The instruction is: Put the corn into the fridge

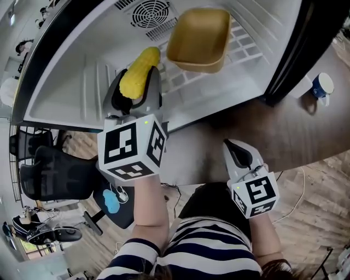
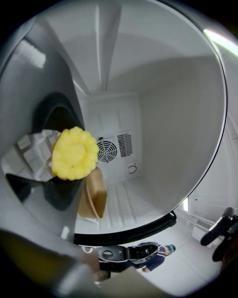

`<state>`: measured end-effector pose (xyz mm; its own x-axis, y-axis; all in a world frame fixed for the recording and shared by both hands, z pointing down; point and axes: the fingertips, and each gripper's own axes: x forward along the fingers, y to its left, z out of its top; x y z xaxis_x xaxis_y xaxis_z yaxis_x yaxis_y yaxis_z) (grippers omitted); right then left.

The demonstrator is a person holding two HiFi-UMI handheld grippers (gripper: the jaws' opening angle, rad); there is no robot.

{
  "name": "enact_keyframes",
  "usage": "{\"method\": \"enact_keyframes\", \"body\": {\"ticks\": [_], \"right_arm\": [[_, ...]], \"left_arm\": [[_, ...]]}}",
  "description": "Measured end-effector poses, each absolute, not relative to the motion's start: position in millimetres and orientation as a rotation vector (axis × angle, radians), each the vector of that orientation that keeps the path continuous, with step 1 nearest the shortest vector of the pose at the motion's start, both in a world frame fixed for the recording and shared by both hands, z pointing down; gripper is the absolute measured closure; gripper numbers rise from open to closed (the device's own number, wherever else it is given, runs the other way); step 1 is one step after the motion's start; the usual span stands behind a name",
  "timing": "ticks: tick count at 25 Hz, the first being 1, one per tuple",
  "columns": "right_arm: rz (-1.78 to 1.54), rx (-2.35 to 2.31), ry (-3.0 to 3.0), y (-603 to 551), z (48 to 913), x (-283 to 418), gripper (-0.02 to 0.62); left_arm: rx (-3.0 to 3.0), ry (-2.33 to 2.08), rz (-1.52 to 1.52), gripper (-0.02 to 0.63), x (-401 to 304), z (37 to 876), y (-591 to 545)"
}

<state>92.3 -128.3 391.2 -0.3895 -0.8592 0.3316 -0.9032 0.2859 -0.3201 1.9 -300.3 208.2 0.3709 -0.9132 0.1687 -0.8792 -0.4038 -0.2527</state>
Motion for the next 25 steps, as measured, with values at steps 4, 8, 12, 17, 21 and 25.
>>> {"method": "enact_keyframes", "body": {"ticks": [4,8,12,17,21,25], "right_arm": [[0.723,1.679,-2.443,-129.1,396.4,93.7,0.601],[0.729,1.683,-2.44,-128.3,400.0,95.0,0.601],[0.735,1.689,-2.431,-126.4,404.1,96.2,0.601],[0.748,1.698,-2.428,-124.7,407.2,97.3,0.601],[0.751,1.707,-2.418,-125.5,411.1,98.3,0.601],[0.748,1.714,-2.411,-127.9,412.3,97.1,0.601]], "left_arm": [[-2.497,1.635,-0.479,0.606,3.1,213.3,-301.0],[-2.466,1.64,-0.526,0.606,3.5,218.6,-301.6],[-2.378,1.616,-0.605,0.606,6.1,223.4,-301.0],[-2.277,1.577,-0.726,0.606,8.7,232.7,-300.7],[-2.257,1.558,-0.751,0.606,9.5,235.5,-301.4],[-2.261,1.534,-0.745,0.606,10.4,235.9,-300.9]]}}
